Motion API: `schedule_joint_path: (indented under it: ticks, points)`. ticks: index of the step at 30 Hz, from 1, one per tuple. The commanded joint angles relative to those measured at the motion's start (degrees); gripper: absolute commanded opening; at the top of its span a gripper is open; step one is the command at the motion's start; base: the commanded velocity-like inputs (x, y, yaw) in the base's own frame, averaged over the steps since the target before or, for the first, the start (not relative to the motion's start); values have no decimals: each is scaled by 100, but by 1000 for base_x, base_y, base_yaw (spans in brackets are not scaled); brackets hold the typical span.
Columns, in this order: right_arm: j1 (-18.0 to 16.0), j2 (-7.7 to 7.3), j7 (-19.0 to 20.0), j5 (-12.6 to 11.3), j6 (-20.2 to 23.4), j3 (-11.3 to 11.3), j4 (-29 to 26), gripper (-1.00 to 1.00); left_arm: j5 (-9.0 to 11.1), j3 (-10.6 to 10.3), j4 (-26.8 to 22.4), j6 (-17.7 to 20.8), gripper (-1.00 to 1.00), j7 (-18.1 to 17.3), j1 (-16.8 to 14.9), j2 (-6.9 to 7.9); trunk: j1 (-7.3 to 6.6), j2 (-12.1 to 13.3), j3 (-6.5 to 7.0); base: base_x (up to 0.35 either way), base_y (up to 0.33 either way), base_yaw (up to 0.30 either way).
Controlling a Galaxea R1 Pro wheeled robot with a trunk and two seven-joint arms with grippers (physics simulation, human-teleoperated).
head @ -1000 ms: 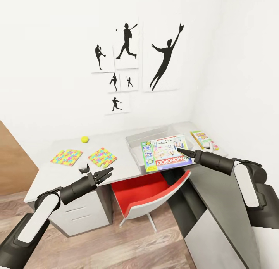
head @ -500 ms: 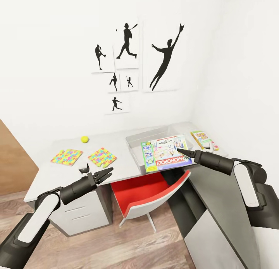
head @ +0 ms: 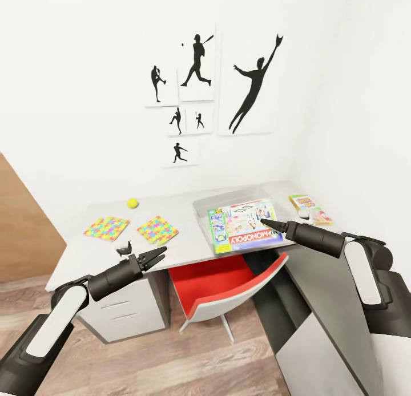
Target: Put all the toys in the child's room - the three board games (two on the bed and one on the table), the two jigsaw puzzles on the table, and the tennis ball on the table - inside the toy box on the table in the child's room.
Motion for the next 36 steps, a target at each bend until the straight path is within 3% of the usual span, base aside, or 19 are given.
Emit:
schedule_joint_path:
  ticks: [1, 14, 23, 36]
  points:
    - [-5, 0, 20, -5, 37, -9, -2, -100, 38, -6, 2, 30, 100, 5, -7, 3, 3, -12, -11, 0, 0, 251]
    - [-5, 0, 20, -3, 37, -12, -2, -100, 38, -6, 2, 34, 100, 4, -6, 3, 3, -12, -27, 0, 0, 234]
    - [-5, 0, 20, -4, 37, -9, -2, -100, 38, -6, 2, 29, 100, 5, -6, 3, 3, -12, -30, 80, -76, 50]
    - [-5, 0, 23, -5, 37, -8, -2, -100, 38, -6, 8, 27, 100, 4, -7, 3, 3, -12, -30, 225, -169, 7]
